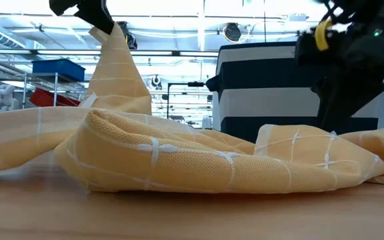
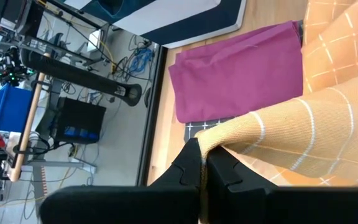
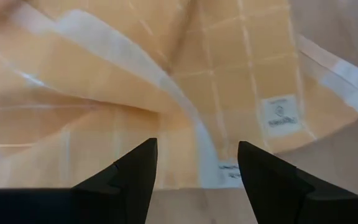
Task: Fold towel
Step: Fold the orange checkered towel
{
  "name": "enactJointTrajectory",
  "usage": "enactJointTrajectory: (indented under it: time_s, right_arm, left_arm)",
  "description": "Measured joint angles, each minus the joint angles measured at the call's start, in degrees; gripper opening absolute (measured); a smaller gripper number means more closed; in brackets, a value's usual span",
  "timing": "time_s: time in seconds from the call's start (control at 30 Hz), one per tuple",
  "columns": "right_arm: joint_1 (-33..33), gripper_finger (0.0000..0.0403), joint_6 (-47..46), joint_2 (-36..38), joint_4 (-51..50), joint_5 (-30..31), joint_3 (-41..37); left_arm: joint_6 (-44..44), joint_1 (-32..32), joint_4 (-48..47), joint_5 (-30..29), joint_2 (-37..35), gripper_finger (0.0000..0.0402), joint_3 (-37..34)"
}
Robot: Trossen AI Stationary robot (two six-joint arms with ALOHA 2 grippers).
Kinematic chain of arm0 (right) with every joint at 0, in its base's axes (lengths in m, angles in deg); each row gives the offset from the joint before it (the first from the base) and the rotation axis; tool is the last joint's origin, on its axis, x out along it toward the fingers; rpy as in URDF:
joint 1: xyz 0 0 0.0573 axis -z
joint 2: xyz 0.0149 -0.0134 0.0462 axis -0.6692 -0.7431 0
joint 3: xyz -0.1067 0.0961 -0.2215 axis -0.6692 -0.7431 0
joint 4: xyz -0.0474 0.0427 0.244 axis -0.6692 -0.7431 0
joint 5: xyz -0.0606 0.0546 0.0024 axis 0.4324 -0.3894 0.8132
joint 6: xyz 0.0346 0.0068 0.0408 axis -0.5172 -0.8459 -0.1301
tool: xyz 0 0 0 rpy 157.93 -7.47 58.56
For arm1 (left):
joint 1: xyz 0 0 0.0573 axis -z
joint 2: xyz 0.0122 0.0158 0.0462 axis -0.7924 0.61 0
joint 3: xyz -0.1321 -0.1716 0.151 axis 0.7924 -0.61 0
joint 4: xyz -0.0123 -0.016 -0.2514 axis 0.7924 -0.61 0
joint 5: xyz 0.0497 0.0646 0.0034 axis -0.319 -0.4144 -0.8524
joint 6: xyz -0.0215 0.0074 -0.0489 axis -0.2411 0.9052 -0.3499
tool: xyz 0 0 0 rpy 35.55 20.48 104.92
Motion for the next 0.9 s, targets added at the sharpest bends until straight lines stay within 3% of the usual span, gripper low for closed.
enactJointTrajectory:
  time_s: [0.17,0.43,0.57,0.73,0.9]
  right_arm:
    - [2.27,0.021,1.4,-0.18,-1.05,-0.65,-0.04]
    - [4.51,0.0196,3.19,-1.63,0.92,-7.41,-0.04]
    - [4.47,0.0142,4.34,-1.97,1.8,-8.96,-0.04]
    - [3.47,0.0019,7.78,-1.95,5.86,-11.82,0.23]
    - [2.46,0.0003,10.17,-1.87,6.03,-11.91,3.96]
  left_arm:
    - [0.02,0.0,0.0,0.0,-0.01,0.0,0.0]
    - [0.04,0.0,0.0,0.0,0.01,0.0,0.0]
    - [0.08,0.0,-0.02,0.0,0.01,0.0,0.0]
    - [0.24,0.0,-0.02,-0.4,0.01,0.0,0.0]
    - [0.03,-1.32,-0.19,-4.21,0.01,0.0,0.0]
